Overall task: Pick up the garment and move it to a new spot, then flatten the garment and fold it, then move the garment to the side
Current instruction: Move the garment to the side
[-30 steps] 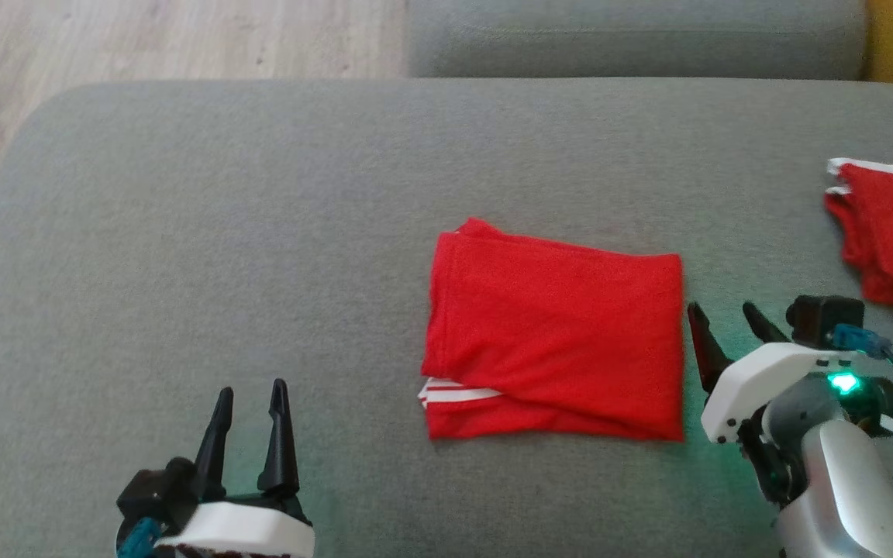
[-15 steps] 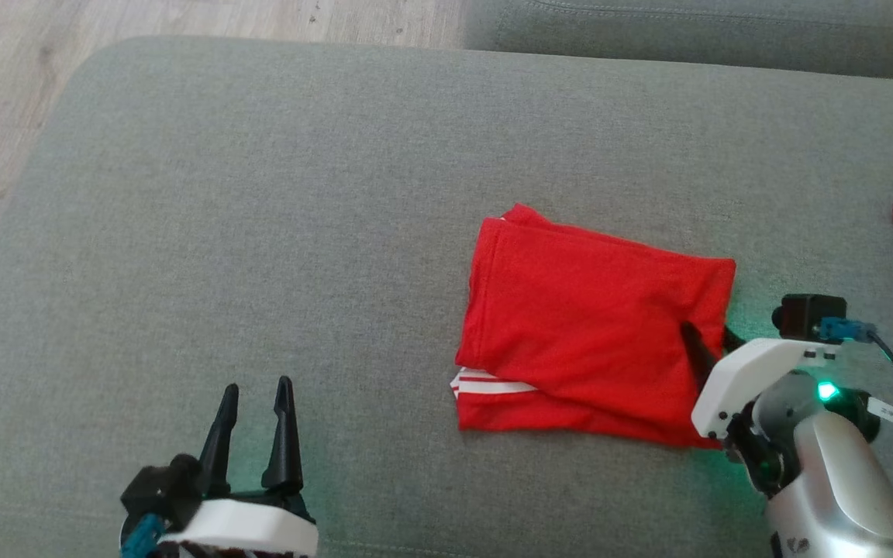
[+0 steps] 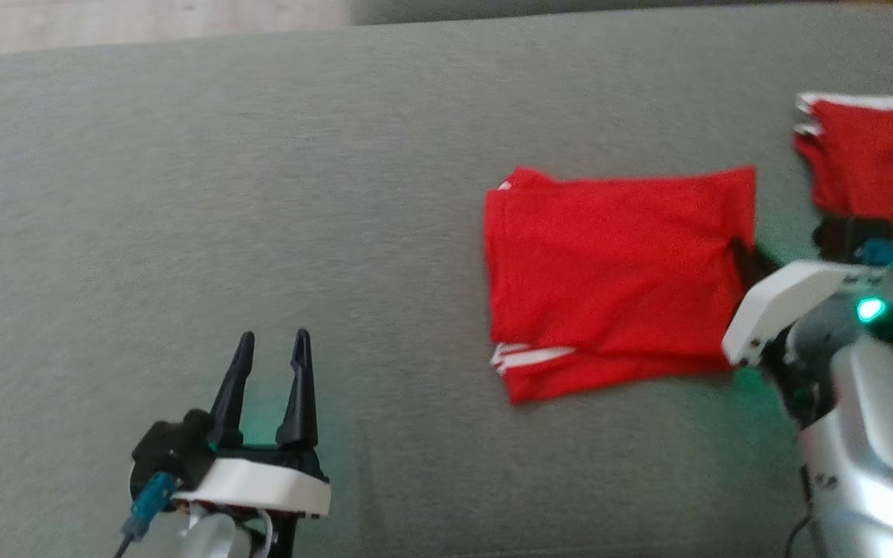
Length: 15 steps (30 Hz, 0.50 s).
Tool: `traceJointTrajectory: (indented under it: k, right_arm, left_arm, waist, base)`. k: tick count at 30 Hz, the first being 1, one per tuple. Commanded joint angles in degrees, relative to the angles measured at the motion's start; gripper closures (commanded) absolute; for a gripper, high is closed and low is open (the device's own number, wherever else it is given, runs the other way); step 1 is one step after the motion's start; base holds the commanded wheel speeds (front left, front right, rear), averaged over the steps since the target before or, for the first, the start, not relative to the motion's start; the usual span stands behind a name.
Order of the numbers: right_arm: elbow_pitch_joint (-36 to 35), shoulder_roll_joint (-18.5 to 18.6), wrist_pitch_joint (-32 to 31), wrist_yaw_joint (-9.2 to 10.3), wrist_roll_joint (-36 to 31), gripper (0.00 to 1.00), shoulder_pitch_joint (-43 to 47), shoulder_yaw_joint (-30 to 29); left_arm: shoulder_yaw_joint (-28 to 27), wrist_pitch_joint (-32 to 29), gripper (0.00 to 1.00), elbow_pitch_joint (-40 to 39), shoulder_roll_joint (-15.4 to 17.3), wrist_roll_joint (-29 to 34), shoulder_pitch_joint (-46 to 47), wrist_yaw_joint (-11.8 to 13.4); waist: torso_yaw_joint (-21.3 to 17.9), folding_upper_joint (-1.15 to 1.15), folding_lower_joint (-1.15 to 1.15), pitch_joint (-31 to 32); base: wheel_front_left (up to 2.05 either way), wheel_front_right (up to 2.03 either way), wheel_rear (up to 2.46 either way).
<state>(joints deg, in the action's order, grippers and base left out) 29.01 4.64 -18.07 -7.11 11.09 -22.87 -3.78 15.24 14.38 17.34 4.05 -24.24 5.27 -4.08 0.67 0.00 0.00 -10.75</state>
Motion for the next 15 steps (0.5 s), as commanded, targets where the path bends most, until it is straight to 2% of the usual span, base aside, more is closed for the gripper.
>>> traceJointTrajectory:
  k: [1, 4, 5, 10, 15]
  right_arm:
    - [-3.9, 1.7, -0.2, -0.37, -0.3, 1.00, -3.2, 1.4]
    - [-7.2, 3.1, -1.0, -0.37, 0.2, 1.00, -4.5, 2.0]
    - [-7.2, 3.1, -1.0, -0.37, 0.2, 1.00, -4.5, 2.0]
    - [-11.3, 3.1, -1.6, -0.37, 1.7, 1.00, -5.9, 2.8]
    - [-12.5, 1.9, -0.7, -0.37, 2.5, 1.00, -7.1, 3.3]
  left_arm:
    - [-1.5, 0.6, 0.00, -2.0, 0.5, 0.7, 2.3, 0.1]
    - [-1.7, 0.4, 0.00, -2.6, 1.4, 1.1, 3.5, 0.2]
    - [-1.7, 0.4, 0.00, -2.6, 1.4, 1.1, 3.5, 0.2]
    - [-1.9, -1.0, 0.00, -4.0, 3.3, 1.8, 5.6, 0.5]
    - [-1.5, -2.5, 0.00, -5.4, 4.3, 2.3, 7.2, 0.7]
  waist:
    - [-6.3, 0.00, 0.00, -3.1]
    - [-11.4, 0.00, 0.00, -5.1]
    - [-11.4, 0.00, 0.00, -5.1]
    - [-18.5, 0.00, 0.00, -8.3]
    - [-22.3, 0.00, 0.00, -9.7]
  base:
    - [0.00, 0.00, 0.00]
    - [0.00, 0.00, 0.00]
    - [0.00, 0.00, 0.00]
    - [0.00, 0.00, 0.00]
    - [0.00, 0.00, 0.00]
